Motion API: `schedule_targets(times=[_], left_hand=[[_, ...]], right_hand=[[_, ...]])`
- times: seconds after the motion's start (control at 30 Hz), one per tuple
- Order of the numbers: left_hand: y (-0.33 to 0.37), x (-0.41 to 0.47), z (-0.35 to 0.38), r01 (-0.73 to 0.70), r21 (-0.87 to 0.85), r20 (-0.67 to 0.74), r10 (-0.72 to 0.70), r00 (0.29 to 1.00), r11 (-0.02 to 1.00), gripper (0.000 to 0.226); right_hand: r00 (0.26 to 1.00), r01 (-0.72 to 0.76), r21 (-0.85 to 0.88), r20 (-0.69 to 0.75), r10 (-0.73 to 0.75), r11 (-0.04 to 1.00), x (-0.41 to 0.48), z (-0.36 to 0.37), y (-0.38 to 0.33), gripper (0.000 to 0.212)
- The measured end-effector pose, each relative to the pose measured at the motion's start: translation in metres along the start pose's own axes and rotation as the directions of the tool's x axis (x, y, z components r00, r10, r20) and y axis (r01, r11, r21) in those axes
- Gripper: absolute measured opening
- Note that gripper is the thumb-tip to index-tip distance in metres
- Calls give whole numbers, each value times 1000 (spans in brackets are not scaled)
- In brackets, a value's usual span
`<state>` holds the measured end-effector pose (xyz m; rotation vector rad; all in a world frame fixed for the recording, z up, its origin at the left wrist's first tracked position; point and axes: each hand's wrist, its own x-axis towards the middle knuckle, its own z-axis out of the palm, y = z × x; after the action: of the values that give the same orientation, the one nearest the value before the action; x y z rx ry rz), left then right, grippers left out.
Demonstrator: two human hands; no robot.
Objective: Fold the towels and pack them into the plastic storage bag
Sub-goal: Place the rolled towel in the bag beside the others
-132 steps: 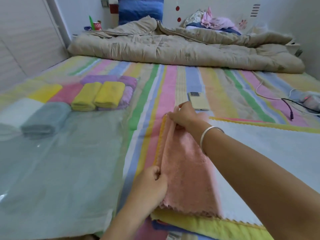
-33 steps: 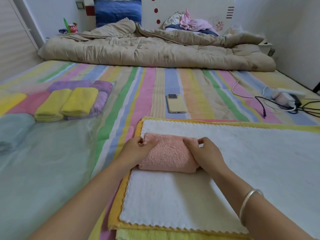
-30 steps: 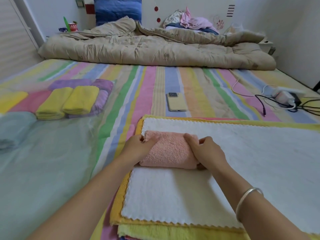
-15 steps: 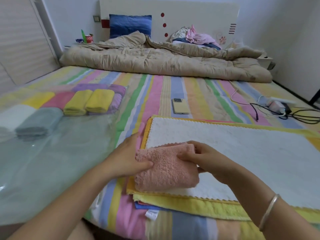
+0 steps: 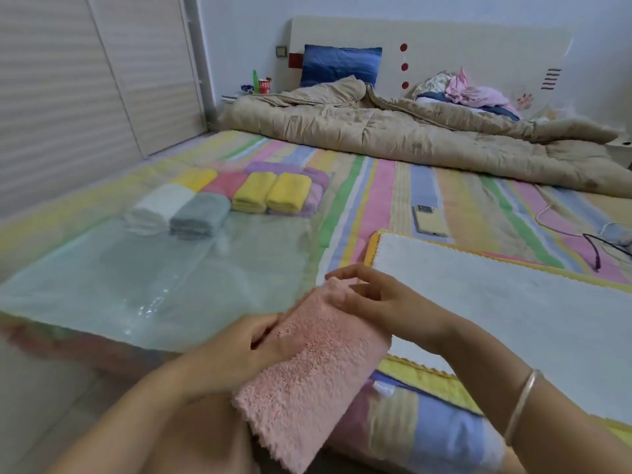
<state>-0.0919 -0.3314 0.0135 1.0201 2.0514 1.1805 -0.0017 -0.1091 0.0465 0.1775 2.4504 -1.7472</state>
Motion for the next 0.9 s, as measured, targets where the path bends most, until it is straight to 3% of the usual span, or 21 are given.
schedule_targets(times=[0.1,0.17,0.23,0.3,0.33,0.4,0.43,0.53,0.63,0.77,0.83,0.9], left_hand=[[-21,-36,-18,76,-80,-82,-82,993,994,33],[-34,-57,-34,141,-124,-137,-157,978,982,29],[-46,-73,-51,173,-154,-195,-201,960,973,23],[-57,-87,-67,183,-262,-259,-251,933,948,15],[-61,-94,-74,182,-345,-266,-282,922,921,23],[-74,-103,-87,204,-501,-269,-375,887,841,69],[-79,-107,-91,204,-552,-286,-414,864,808,71],[-89,-112,-99,172,-652,-306,-463,832,739,43],[-94,-116,-99,201,-650,-252,-458,852,733,40],[-84,-113,-92,297,-574,-100,-425,900,763,29],[-71,-103,-89,324,-527,-22,-393,919,786,38],[-60,-90,-87,296,-530,-40,-372,927,794,35]], right_hand=[[976,88,-58,-192,-98,994,24,37,1,23],[925,165,-325,-275,-260,931,41,57,12,15],[902,189,-638,-187,-388,747,54,73,22,14],[918,231,-794,-13,-395,563,65,91,27,33],[926,237,-844,47,-375,481,70,99,29,42],[935,205,-910,75,-346,359,79,113,33,47],[933,189,-922,62,-353,337,82,116,35,45],[908,211,-924,65,-413,319,85,119,40,28],[857,154,-943,-21,-516,294,85,123,46,23],[737,37,-861,-320,-596,508,84,116,30,14],[646,70,-843,-369,-668,533,78,110,15,9],[598,117,-842,-363,-714,527,72,108,2,9]])
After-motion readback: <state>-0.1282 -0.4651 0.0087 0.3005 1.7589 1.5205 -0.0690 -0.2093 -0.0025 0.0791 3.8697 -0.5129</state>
